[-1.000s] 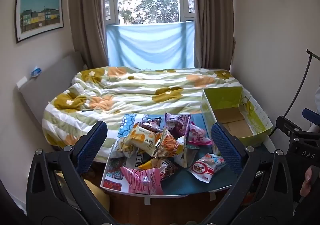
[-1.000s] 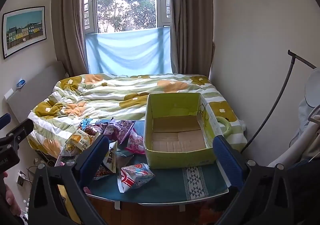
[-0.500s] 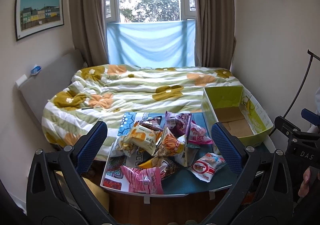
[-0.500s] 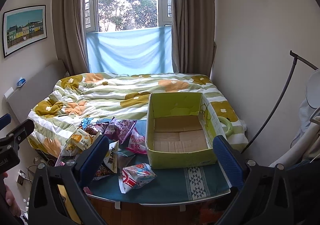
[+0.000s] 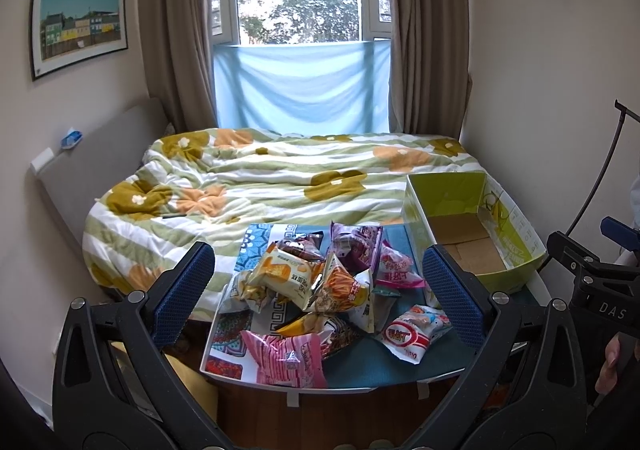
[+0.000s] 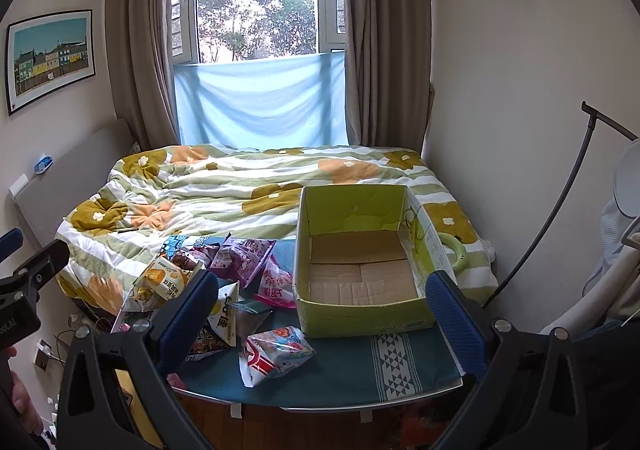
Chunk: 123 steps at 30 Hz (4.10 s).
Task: Organize snacks
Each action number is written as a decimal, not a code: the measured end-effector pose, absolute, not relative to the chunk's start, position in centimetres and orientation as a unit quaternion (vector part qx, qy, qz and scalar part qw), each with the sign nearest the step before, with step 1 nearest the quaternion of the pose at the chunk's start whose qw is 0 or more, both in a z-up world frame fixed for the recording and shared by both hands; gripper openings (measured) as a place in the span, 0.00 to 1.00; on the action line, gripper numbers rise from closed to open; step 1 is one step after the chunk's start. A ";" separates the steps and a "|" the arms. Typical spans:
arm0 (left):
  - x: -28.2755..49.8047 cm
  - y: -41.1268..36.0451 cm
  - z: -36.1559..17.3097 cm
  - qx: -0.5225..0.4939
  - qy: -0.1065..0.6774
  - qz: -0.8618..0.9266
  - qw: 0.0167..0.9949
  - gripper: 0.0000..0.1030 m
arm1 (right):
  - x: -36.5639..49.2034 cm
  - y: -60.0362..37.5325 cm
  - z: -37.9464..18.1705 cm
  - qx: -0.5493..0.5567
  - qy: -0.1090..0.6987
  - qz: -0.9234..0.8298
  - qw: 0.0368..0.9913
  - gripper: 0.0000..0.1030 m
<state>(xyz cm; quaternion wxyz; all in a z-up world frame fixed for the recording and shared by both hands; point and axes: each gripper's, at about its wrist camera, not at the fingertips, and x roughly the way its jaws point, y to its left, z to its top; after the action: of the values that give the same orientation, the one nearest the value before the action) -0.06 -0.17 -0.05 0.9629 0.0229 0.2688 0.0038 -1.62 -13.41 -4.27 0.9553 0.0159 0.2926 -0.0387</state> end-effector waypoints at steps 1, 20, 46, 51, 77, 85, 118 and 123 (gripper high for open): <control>-0.1 -0.2 0.0 0.023 0.269 0.004 0.963 1.00 | -1.6 -13.4 -4.3 0.016 0.293 -0.038 0.955 1.00; 0.0 -0.3 -0.4 0.023 0.270 0.004 0.962 1.00 | -1.5 -13.2 -4.4 0.016 0.294 -0.039 0.955 1.00; 1.1 1.4 -1.1 0.018 0.292 0.005 0.956 1.00 | -1.0 -11.9 -5.6 0.018 0.312 -0.037 0.949 1.00; 2.6 2.7 -5.0 0.020 0.344 -0.003 0.939 1.00 | 0.7 -12.0 -8.2 0.030 0.350 -0.030 0.936 1.00; 9.3 7.9 -29.0 0.008 0.534 -0.037 0.845 1.00 | 9.0 -10.9 -29.5 0.200 0.525 -0.004 0.827 1.00; 11.0 8.4 -29.9 -0.014 0.541 -0.083 0.837 0.79 | 10.4 -11.3 -31.1 0.239 0.531 -0.006 0.813 1.00; 8.3 9.1 -19.1 -0.005 0.478 -0.068 0.876 0.66 | 8.4 -9.8 -23.6 0.214 0.486 0.048 0.846 0.64; 10.3 8.3 -14.7 -0.004 0.451 -0.076 0.889 0.66 | 7.9 -9.3 -18.5 0.173 0.456 0.063 0.871 0.64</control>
<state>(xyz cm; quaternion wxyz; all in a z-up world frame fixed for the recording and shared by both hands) 10.28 8.25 -14.71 0.8893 -0.0041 0.4510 -0.0756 7.87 -9.29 -18.49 0.8708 0.1734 0.4557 0.0630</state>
